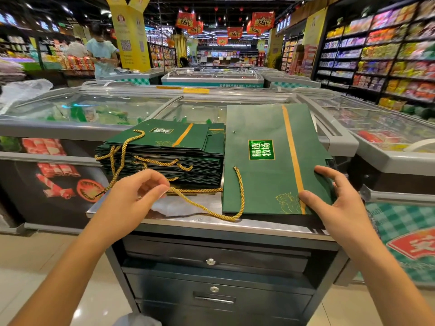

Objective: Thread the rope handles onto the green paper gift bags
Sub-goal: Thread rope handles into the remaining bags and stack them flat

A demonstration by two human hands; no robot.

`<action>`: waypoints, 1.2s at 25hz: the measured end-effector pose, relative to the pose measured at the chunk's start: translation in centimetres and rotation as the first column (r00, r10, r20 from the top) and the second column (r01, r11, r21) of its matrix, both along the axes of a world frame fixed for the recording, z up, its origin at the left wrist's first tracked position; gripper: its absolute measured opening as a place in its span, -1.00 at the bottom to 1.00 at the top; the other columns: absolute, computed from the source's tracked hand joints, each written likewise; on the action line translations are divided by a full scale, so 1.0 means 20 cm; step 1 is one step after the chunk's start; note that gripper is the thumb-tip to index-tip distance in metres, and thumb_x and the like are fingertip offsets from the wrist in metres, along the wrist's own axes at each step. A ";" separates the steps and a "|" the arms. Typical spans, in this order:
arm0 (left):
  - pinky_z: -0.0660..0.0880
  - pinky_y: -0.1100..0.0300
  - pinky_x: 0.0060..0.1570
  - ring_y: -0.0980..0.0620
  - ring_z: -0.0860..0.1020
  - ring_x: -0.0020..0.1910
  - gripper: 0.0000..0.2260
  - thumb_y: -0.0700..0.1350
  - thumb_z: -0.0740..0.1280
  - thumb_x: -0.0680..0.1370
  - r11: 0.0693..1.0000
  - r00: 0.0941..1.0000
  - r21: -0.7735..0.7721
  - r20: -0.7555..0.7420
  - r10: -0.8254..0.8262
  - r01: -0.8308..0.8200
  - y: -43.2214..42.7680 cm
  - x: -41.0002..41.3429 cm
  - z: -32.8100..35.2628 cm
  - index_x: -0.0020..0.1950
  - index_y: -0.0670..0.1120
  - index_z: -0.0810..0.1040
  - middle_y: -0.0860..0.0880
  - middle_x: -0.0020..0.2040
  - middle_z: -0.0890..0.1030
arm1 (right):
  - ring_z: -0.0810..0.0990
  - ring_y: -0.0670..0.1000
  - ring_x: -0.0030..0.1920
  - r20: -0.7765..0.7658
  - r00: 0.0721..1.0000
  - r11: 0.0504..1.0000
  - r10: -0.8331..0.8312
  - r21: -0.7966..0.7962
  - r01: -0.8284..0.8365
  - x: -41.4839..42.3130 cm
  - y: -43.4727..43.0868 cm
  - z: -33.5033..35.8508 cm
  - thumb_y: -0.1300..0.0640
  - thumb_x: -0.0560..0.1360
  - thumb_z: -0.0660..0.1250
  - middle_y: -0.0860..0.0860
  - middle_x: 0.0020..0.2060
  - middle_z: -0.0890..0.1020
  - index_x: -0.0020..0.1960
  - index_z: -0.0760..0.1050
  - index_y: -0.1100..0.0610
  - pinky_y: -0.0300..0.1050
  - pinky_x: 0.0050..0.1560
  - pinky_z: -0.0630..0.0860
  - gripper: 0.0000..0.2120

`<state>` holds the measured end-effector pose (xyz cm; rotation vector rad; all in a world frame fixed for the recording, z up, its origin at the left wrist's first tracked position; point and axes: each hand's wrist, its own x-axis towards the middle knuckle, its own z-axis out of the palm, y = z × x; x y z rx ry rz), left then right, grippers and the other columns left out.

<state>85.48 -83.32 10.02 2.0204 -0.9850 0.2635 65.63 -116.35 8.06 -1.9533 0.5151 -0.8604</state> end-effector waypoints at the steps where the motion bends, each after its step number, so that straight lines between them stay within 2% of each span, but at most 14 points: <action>1: 0.54 0.32 -0.05 0.12 0.64 -0.09 -0.88 -0.20 0.37 0.59 0.997 0.998 -0.066 -0.055 -0.029 0.026 -0.05 -0.01 0.01 -0.01 0.03 0.63 0.13 -0.11 0.67 | 0.54 -0.03 0.34 0.002 1.000 1.000 0.009 0.005 -0.009 -0.01 0.00 0.00 0.11 0.48 0.52 -0.11 0.30 0.56 0.42 0.40 -0.10 0.15 0.38 0.47 -0.43; 3: 0.60 0.25 0.01 0.07 0.68 -0.07 -0.86 -0.24 0.39 0.58 0.981 0.980 -0.182 -0.173 -0.098 0.066 -0.15 -0.03 0.02 0.03 -0.01 0.67 0.08 -0.08 0.71 | 0.53 -0.03 0.34 -0.012 1.000 1.000 0.010 -0.005 -0.010 -0.02 0.00 0.00 0.11 0.49 0.52 -0.10 0.30 0.55 0.42 0.38 -0.08 0.13 0.40 0.47 -0.43; 6: 0.62 0.21 0.04 0.03 0.71 -0.03 -0.82 -0.27 0.40 0.57 0.959 0.942 -0.257 -0.276 -0.191 0.119 -0.32 -0.09 0.03 0.08 -0.03 0.68 0.03 -0.07 0.74 | 0.51 -0.03 0.32 -0.095 0.995 0.996 -0.021 -0.091 0.012 -0.04 0.02 0.02 0.09 0.50 0.50 -0.08 0.29 0.53 0.43 0.37 -0.01 0.01 0.39 0.44 -0.44; 10: 0.62 0.13 0.04 0.11 0.70 -0.07 -0.89 -0.21 0.47 0.53 0.948 0.953 -0.262 -0.195 -0.234 0.179 -0.54 -0.18 0.04 0.02 -0.05 0.68 0.05 -0.13 0.74 | 0.44 -0.06 0.18 -0.220 0.965 0.957 -0.142 -0.281 0.076 -0.07 0.06 0.02 -0.04 0.50 0.48 -0.05 0.18 0.47 0.44 0.36 0.05 -0.12 0.19 0.38 -0.42; 12: 0.60 0.07 0.04 0.17 0.68 -0.09 -0.89 -0.14 0.51 0.50 0.956 0.964 -0.224 -0.143 -0.224 0.189 -0.61 -0.20 0.01 0.01 -0.02 0.67 0.10 -0.16 0.73 | 0.42 -0.04 0.19 -0.230 0.952 0.924 -0.199 -0.368 0.104 -0.08 0.08 -0.01 -0.06 0.50 0.47 -0.02 0.18 0.44 0.43 0.39 0.10 -0.15 0.18 0.33 -0.42; 14: 0.59 0.03 0.03 0.22 0.66 -0.09 -0.86 -0.11 0.52 0.49 0.960 0.968 -0.225 -0.145 -0.203 0.168 -0.65 -0.21 -0.03 0.03 0.00 0.65 0.15 -0.18 0.72 | 0.42 0.08 0.23 -0.190 0.939 0.850 -0.286 -0.503 0.157 -0.08 0.09 -0.03 -0.05 0.47 0.50 0.06 0.21 0.46 0.37 0.47 0.14 -0.06 0.21 0.36 -0.45; 16: 0.60 0.03 0.01 0.24 0.66 -0.09 -0.82 -0.11 0.52 0.50 0.959 0.967 -0.239 -0.164 -0.193 0.151 -0.65 -0.22 -0.05 0.05 0.02 0.61 0.17 -0.18 0.72 | 0.43 0.12 0.25 -0.074 0.961 0.783 -0.268 -0.598 0.172 -0.07 0.11 -0.02 0.01 0.45 0.52 0.09 0.21 0.51 0.29 0.56 0.13 0.03 0.27 0.39 -0.54; 18: 0.61 0.02 0.00 0.24 0.66 -0.08 -0.80 -0.11 0.52 0.50 0.959 0.965 -0.241 -0.174 -0.195 0.150 -0.65 -0.22 -0.06 0.07 0.01 0.59 0.16 -0.17 0.72 | 0.45 0.02 0.24 -0.019 0.997 0.790 -0.079 -0.611 0.051 -0.02 0.16 0.03 0.07 0.48 0.50 0.02 0.18 0.55 0.25 0.59 0.08 -0.13 0.29 0.35 -0.65; 19: 0.61 0.00 0.01 0.24 0.66 -0.08 -0.79 -0.11 0.52 0.50 0.959 0.966 -0.241 -0.172 -0.194 0.150 -0.65 -0.22 -0.06 0.08 0.00 0.58 0.15 -0.17 0.73 | 0.47 -0.03 0.22 -0.036 0.999 0.790 0.022 -0.612 -0.039 0.02 0.18 0.05 0.08 0.50 0.48 -0.03 0.16 0.58 0.24 0.60 0.06 -0.22 0.27 0.34 -0.68; 21: 0.60 -0.02 0.01 0.25 0.66 -0.07 -0.79 -0.11 0.51 0.50 0.960 0.969 -0.238 -0.157 -0.191 0.150 -0.64 -0.22 -0.06 0.08 0.00 0.57 0.17 -0.17 0.72 | 0.52 -0.10 0.15 -0.093 0.983 0.797 0.157 -0.576 -0.182 0.13 0.21 0.08 0.08 0.53 0.47 -0.09 0.12 0.62 0.25 0.61 0.02 -0.29 0.20 0.38 -0.70; 23: 0.59 -0.01 -0.01 0.26 0.65 -0.07 -0.79 -0.11 0.51 0.50 0.961 0.972 -0.234 -0.148 -0.183 0.145 -0.64 -0.22 -0.06 0.08 0.00 0.57 0.18 -0.17 0.72 | 0.57 -0.12 0.04 -0.103 0.971 0.829 0.216 -0.506 -0.238 0.21 0.22 0.09 0.10 0.53 0.48 -0.12 0.05 0.65 0.21 0.64 0.01 -0.29 0.09 0.44 -0.74; 26: 0.58 0.06 0.01 0.27 0.65 -0.07 -0.80 -0.12 0.52 0.49 0.960 0.972 -0.235 -0.145 -0.186 0.149 -0.64 -0.21 -0.07 0.06 -0.02 0.58 0.16 -0.17 0.72 | 0.63 -0.11 -0.07 -0.038 0.966 0.875 0.254 -0.417 -0.247 0.27 0.22 0.08 0.15 0.52 0.49 -0.15 -0.11 0.68 0.03 0.68 -0.01 -0.32 -0.03 0.52 -0.88; 28: 0.57 0.11 -0.02 0.23 0.65 -0.07 -0.80 -0.12 0.52 0.48 0.956 0.971 -0.244 -0.133 -0.198 0.161 -0.64 -0.21 -0.07 0.05 -0.01 0.58 0.14 -0.15 0.72 | 0.64 -0.09 -0.11 -0.008 0.967 0.903 0.253 -0.357 -0.239 0.27 0.23 0.06 0.17 0.52 0.48 -0.14 -0.17 0.68 -0.05 0.67 -0.01 -0.30 -0.08 0.53 -0.92; 30: 0.54 0.15 -0.07 0.15 0.63 -0.05 -0.84 -0.13 0.51 0.50 0.952 0.988 -0.287 -0.082 -0.134 0.105 -0.65 -0.19 -0.08 0.03 0.00 0.60 0.12 -0.11 0.68 | 0.63 -0.12 -0.15 0.011 0.971 0.925 0.238 -0.306 -0.223 0.27 0.23 0.05 0.16 0.55 0.45 -0.15 -0.21 0.67 -0.06 0.65 0.01 -0.31 -0.12 0.52 -0.94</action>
